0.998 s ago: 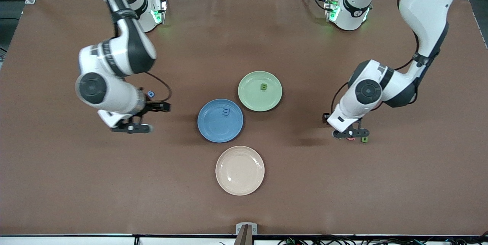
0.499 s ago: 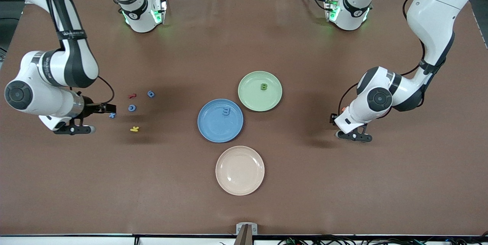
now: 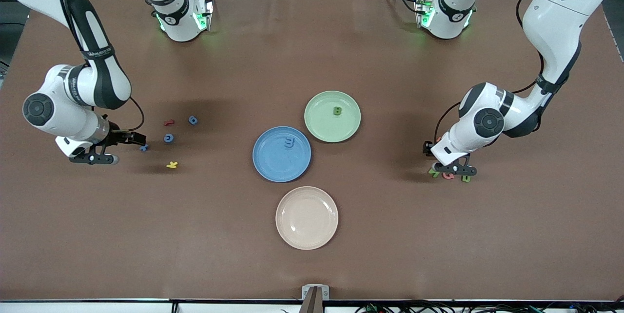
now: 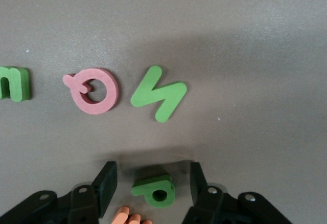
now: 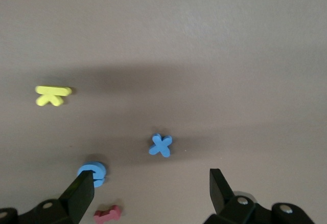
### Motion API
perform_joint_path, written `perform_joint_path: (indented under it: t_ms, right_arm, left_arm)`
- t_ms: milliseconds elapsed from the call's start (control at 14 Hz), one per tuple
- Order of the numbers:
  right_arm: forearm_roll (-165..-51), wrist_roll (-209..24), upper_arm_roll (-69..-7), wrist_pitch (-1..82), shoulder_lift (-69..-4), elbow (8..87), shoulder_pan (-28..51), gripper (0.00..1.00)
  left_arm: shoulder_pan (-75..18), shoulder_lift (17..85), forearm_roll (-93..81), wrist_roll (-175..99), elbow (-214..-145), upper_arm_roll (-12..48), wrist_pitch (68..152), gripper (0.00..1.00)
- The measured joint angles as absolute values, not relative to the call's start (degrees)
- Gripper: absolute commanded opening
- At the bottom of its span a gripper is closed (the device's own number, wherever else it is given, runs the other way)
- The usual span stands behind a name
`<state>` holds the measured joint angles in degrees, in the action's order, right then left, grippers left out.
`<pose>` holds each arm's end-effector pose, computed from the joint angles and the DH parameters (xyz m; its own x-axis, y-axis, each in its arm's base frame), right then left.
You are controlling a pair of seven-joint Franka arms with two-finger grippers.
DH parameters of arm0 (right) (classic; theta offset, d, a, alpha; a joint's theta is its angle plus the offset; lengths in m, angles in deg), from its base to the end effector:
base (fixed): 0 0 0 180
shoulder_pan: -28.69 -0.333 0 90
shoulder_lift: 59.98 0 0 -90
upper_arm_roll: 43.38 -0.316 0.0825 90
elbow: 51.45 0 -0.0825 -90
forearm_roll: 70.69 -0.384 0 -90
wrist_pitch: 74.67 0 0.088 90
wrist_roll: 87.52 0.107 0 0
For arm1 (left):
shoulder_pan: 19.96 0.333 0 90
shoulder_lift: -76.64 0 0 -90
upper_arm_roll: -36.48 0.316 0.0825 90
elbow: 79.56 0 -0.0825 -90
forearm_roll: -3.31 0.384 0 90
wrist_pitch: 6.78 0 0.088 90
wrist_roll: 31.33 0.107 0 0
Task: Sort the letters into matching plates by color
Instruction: 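Grasp the green p with the left gripper while the right gripper grasps blue x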
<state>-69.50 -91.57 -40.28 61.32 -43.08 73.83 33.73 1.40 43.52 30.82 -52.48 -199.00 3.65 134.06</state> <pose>0.5419 -0.0779 0.2430 0.9925 -0.0550 -0.1095 -0.0530 -0.9984 0.0208 0.5602 -0.1179 0.1777 0.9853 -0.1571 -0.0668 -0.1570 -0.9876 0.0064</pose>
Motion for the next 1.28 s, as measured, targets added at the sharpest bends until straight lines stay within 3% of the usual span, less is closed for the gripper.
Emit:
perform_joint_path:
  t_ms: [499,927,1283]
  right_arm:
    - [-69.5,-91.6,-40.4,66.0,-37.9,74.3,34.7,0.92]
    - [-69.5,-91.6,-40.5,69.2,-34.9,74.3,34.7,0.66]
    - [-69.5,-91.6,-40.5,69.2,-34.9,74.3,34.7,0.46]
  left_arm:
    - [1.4,43.5,30.8,-52.5,-199.7,3.6,134.1,0.62]
    - [1.4,43.7,30.8,-52.5,-199.9,3.4,134.1,0.50]
    - [1.4,43.9,30.8,-52.5,-200.2,3.2,134.1,0.48]
